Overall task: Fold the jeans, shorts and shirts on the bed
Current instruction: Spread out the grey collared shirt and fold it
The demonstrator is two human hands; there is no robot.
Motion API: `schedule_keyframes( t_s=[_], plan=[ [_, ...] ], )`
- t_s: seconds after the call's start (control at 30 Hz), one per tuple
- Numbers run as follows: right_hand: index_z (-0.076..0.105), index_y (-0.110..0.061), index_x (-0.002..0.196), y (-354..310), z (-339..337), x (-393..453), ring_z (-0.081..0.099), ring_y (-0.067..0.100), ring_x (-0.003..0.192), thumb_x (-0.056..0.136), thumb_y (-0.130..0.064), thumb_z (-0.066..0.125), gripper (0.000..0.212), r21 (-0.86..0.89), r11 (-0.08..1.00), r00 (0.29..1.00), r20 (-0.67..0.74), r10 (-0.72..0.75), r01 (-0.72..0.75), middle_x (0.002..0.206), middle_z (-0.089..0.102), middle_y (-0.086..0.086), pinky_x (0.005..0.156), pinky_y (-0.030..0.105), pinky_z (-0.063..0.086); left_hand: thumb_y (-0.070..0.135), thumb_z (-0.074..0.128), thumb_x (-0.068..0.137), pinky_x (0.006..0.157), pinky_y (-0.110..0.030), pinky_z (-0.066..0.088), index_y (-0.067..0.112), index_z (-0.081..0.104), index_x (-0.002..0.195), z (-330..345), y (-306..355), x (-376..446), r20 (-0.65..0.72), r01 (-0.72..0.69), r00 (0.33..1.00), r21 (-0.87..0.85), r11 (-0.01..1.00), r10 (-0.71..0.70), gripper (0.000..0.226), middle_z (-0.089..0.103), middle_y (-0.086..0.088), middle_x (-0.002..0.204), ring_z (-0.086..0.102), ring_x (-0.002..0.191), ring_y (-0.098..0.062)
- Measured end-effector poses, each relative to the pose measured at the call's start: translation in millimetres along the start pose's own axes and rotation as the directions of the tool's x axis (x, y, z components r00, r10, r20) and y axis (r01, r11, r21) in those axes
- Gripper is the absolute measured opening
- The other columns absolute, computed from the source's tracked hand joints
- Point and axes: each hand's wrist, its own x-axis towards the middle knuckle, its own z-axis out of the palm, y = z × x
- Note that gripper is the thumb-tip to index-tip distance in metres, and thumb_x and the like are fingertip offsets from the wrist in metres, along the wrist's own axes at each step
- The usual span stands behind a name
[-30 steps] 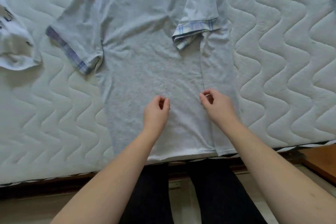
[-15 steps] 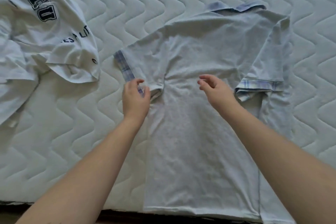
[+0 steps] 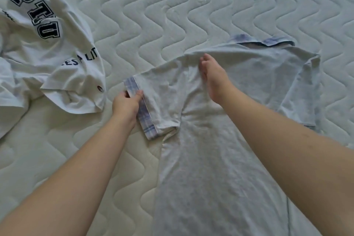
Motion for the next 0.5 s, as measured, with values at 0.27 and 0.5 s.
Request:
schedule_keyframes(
  t_s=[0.27,0.5],
  plan=[
    [0.04,-0.014,0.144,-11,-7,31,0.05,0.012,0.13,0.104,-0.023,0.029,0.043,0.252,0.963,0.995,0.013,0.095,-0.095,0.148,0.047,-0.001,0.104,0.024,0.039,0.033,0.057,0.096,0.093,-0.031,0.049,0.025,0.054,0.126,4,33,-46,0.223,-0.452,0.89,0.31,0.837,0.398,0.031,0.068,0.003,0.112,0.063,0.104,-0.015],
    [0.047,-0.009,0.14,-18,-24,32,0.054,0.02,0.126,0.103,-0.05,0.017,0.062,0.37,0.905,0.976,0.118,0.181,-0.212,0.138,0.057,0.007,0.108,0.031,0.038,0.03,0.056,0.089,0.059,-0.026,0.038,0.018,0.058,0.107,57,93,-116,0.491,-0.832,0.543,0.202,0.518,0.681,0.022,0.064,0.002,0.074,0.056,0.07,-0.016]
  ],
)
